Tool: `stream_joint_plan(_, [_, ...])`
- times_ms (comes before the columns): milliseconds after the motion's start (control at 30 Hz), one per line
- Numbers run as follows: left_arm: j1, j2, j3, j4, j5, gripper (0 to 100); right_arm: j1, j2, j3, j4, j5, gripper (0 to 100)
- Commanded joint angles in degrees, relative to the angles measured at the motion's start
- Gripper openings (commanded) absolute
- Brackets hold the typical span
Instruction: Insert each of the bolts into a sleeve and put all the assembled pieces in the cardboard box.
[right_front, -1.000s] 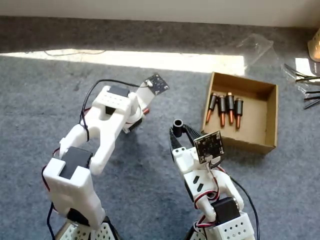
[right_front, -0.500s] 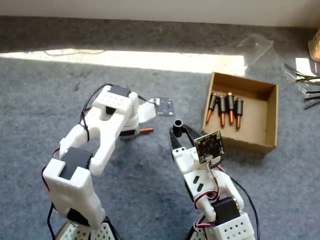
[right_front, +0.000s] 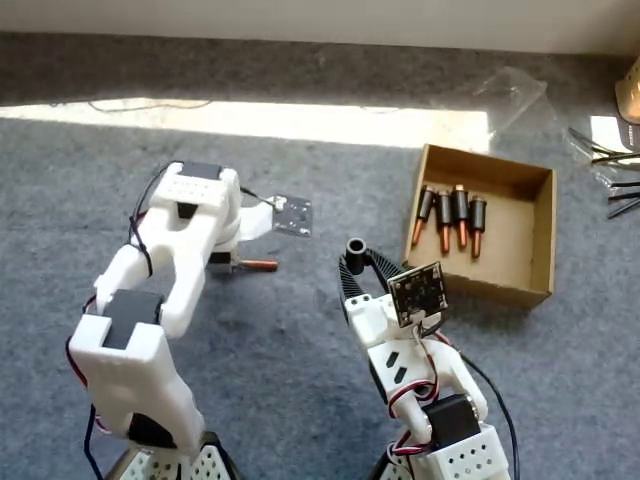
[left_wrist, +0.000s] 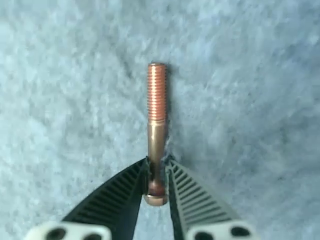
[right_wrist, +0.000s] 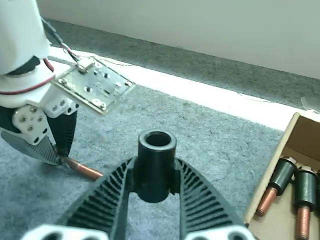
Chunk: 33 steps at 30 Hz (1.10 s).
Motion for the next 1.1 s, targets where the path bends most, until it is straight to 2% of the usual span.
stream_joint_plan(0, [-2.24,-0.66,-2.51,0.53,-11.60,2,0.84,-0.22,7.60,0.13,-0.18,0.4])
stream_joint_plan(233, [-1.98,-0.22,-2.24,0.53,-11.69,2,0.84,-0.22,7.60,0.13,-0.18,0.4])
stream_joint_plan(567, [-2.15,8.04,-4.35,0.97,-11.60,2,0.84,-0.22,7.60,0.13,-0.09,0.4])
stream_joint_plan(767, [-2.15,8.57,-11.91,10.55,-11.43,11,0.92,-0.22,7.60,0.13,0.00,0.4])
stream_joint_plan(933, [-2.15,8.57,-14.37,14.42,-11.43,11,0.84,-0.22,7.60,0.13,6.59,0.4])
stream_joint_plan(1067, [-2.15,8.57,-16.22,15.91,-11.43,11,0.84,-0.22,7.69,0.13,7.47,0.4])
